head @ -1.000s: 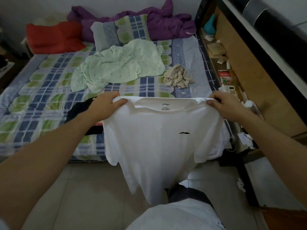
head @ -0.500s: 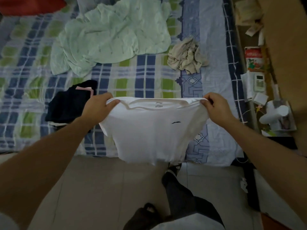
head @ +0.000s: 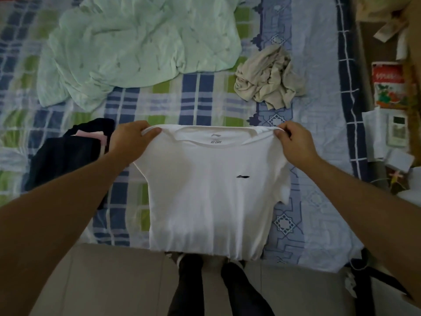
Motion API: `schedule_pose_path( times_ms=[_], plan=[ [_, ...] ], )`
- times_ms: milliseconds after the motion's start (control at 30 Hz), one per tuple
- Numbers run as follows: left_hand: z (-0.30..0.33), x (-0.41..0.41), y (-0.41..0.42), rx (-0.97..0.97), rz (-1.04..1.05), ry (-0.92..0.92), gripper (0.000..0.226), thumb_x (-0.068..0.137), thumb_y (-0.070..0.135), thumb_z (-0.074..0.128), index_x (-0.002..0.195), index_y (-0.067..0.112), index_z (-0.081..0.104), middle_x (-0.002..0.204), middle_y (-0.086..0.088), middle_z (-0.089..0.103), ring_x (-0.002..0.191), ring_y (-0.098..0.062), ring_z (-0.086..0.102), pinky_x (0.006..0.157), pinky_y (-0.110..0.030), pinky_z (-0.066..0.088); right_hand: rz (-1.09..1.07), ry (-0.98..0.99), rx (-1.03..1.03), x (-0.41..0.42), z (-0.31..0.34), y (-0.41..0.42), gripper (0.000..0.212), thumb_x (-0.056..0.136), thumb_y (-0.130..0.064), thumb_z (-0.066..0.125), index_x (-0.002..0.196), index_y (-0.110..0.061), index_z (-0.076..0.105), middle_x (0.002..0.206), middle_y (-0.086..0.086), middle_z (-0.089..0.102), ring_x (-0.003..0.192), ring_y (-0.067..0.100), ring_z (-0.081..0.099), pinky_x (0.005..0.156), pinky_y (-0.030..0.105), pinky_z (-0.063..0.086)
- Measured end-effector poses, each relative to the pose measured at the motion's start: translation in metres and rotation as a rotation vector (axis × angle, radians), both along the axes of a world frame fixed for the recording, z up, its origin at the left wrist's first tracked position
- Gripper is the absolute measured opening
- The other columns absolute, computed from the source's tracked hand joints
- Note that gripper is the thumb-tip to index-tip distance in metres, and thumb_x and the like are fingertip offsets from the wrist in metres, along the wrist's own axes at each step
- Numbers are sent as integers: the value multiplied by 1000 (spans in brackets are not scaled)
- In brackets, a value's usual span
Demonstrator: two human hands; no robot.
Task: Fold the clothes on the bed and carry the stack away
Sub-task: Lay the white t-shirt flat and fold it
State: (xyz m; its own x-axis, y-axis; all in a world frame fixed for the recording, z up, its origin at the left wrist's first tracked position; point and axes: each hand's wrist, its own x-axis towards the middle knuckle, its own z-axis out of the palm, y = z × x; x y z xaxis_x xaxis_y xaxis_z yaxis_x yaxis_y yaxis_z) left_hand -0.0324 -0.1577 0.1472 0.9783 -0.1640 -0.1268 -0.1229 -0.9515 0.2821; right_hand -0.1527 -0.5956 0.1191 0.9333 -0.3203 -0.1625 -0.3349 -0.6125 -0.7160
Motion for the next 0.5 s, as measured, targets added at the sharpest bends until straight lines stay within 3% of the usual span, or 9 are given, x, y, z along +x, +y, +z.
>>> schedule_pose_path(
  times_ms=[300,400,500],
  plan=[
    [-140,95,-10,176,-69,41,57,99,68,38,73,24,61,68,4,52,67,-20,49,67,-37,37,44,69,-194,87,-124,-4,26,104,-28,57,101,-4,69,87,7,62,82,25,56,73,33,38],
    [-182,119,-15,208,-120,38,59,101,66,36,71,21,59,66,3,49,70,-24,52,68,-37,36,23,102,-244,108,-163,-4,30,104,-29,56,109,-2,70,96,15,68,90,32,61,80,38,46],
    [-220,141,-23,270,-136,47,60,102,65,36,77,18,63,81,-5,57,81,-30,57,80,-44,42,-10,168,-293,121,-199,0,31,103,-30,55,111,-4,70,105,23,70,98,39,64,87,46,51]
  ],
)
